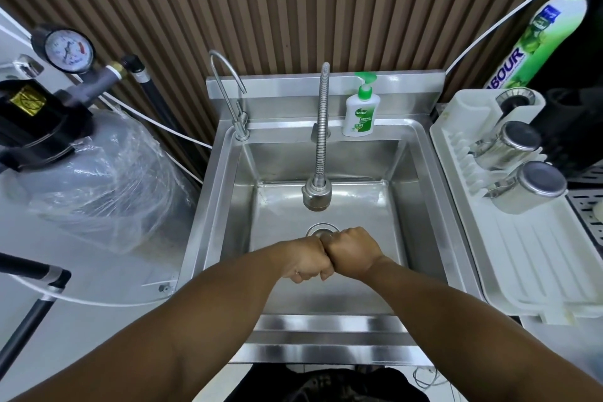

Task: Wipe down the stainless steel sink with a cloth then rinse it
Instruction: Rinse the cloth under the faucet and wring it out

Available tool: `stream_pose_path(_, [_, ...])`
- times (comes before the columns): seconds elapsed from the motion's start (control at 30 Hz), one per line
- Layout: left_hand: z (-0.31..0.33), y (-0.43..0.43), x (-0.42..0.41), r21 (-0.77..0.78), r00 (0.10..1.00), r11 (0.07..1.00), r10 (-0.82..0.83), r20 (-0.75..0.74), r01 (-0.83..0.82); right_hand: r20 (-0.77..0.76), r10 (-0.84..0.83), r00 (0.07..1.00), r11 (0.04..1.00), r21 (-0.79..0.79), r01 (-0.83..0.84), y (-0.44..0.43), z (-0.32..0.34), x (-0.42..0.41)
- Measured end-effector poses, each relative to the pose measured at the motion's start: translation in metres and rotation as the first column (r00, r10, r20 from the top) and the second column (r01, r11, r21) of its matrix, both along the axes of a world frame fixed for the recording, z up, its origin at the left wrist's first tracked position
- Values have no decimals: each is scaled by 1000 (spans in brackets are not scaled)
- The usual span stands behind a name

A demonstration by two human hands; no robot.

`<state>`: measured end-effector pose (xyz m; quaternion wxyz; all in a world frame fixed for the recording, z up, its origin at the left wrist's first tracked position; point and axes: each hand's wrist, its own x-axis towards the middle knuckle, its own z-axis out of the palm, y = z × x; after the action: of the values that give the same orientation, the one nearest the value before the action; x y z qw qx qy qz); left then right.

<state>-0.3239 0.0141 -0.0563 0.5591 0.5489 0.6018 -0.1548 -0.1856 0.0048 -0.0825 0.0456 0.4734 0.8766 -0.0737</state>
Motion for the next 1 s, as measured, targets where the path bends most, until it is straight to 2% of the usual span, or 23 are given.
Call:
stream_pose_path(0.13, [0,-4,-2,-157,990,981,124,70,-112,-59,87,995,993,87,-81,-3,1,2])
stream_pose_path(0.3, [0,-19,-4,-266,959,940,255,127,-215,-73,184,980,970,174,-170,-4,1,6])
stream_pose_path(0.4, [1,-25,-5,-318,950,920,284,131,-231,-62,251,966,945,231,-231,-4,1,7])
stream_pose_path(0.5, [7,-24,-7,-332,948,915,286,140,-227,-68,256,964,948,214,-236,-4,1,7])
stream_pose_path(0.6, [10,-22,-1,-203,950,952,263,166,-228,-96,193,976,971,164,-176,-3,15,8])
stream_pose_path(0.67, [9,-25,3,63,973,988,129,192,-143,-108,32,994,999,-6,-32,-8,21,13])
stream_pose_path(0.7, [7,-26,4,196,977,976,51,205,-92,-139,-78,987,990,-131,59,-13,20,19])
stream_pose_path(0.77, [3,-31,1,353,963,932,-14,269,-85,-290,-314,904,901,-390,188,-21,16,35])
stream_pose_path(0.87, [4,-36,1,417,907,877,48,419,-240,-464,-610,642,694,-705,150,-35,24,55])
stream_pose_path(0.93, [8,-41,7,370,844,859,123,522,-353,-477,-718,506,608,-785,122,-44,33,60])
stream_pose_path(1.0, [15,-47,15,335,780,833,170,602,-440,-504,-753,424,599,-791,123,-52,42,63])
